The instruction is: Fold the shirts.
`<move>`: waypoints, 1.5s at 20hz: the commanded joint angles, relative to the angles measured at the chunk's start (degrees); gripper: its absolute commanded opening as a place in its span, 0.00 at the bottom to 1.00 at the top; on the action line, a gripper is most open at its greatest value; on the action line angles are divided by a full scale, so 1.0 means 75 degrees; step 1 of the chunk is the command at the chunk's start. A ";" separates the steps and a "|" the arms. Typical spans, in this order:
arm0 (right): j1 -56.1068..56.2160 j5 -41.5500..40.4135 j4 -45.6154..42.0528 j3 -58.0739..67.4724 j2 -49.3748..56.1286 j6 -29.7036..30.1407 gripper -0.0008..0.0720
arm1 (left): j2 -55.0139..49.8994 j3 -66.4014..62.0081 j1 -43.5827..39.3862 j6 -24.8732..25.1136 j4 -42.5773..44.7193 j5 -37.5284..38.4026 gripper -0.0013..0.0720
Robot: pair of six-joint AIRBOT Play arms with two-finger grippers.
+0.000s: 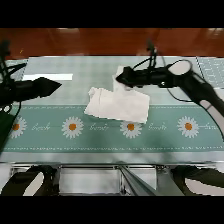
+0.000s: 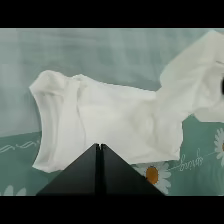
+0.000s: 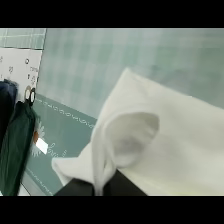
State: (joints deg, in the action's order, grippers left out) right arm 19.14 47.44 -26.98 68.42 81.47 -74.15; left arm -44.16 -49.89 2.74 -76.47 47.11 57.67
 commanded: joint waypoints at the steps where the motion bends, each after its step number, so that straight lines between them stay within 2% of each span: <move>1: 0.0705 -0.0551 0.0927 0.0119 0.1058 0.0446 0.05 | 0.1166 0.0659 0.0609 0.0058 0.0009 0.0131 0.04; 7: 0.1247 -0.0525 0.0979 0.0868 0.1877 0.0353 0.05 | 0.1023 0.0667 0.0615 0.0055 0.0006 0.0192 0.04; 13: 0.1448 -0.0533 0.0979 0.0874 0.2081 0.0350 0.05 | 0.0968 0.0670 0.0612 0.0055 0.0006 0.0192 0.04; 14: 0.1445 -0.0530 0.0970 0.0874 0.2116 0.0350 0.12 | 0.0941 0.0670 0.0615 0.0055 0.0006 0.0189 0.04; 16: 0.1419 -0.0510 0.0892 0.0874 0.2130 0.0353 0.56 | 0.0930 0.0702 0.0615 0.0055 0.0003 0.0172 0.04; 19: 0.0758 0.0525 0.0898 0.0874 0.1953 0.0344 0.58 | 0.0930 0.0740 0.0656 0.0067 0.0099 0.0157 0.04; 22: -0.0901 0.2780 0.0592 0.0874 0.1157 0.0338 0.58 | 0.0930 0.0737 0.1070 0.0137 0.0560 0.0085 0.04; 23: -0.1533 0.3381 0.0189 0.0874 0.0717 0.0254 0.58 | 0.0930 0.0737 0.1338 0.0134 0.0638 0.0114 0.04; 25: -0.2801 0.4083 -0.1649 0.0831 -0.0455 -0.0020 0.58 | 0.0933 0.0737 0.1912 -0.0052 0.0627 0.0367 0.04; 28: -0.4030 0.3293 -0.5764 -0.0536 -0.2486 -0.1582 0.58 | 0.0933 0.0781 0.2110 -0.0154 0.0603 0.0871 0.04; 29: -0.4334 0.2871 -0.6155 -0.1317 -0.2973 -0.1781 0.58 | 0.0938 0.0836 0.2055 -0.0157 0.0565 0.0895 0.04; 30: -0.4657 0.2500 -0.5893 -0.2165 -0.3305 -0.1667 0.59 | 0.0935 0.0915 0.1964 -0.0157 0.0542 0.0889 0.04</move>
State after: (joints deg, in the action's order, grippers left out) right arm -7.79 70.52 -56.23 63.88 66.92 -81.28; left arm -37.17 -43.79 17.02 -77.03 51.33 62.46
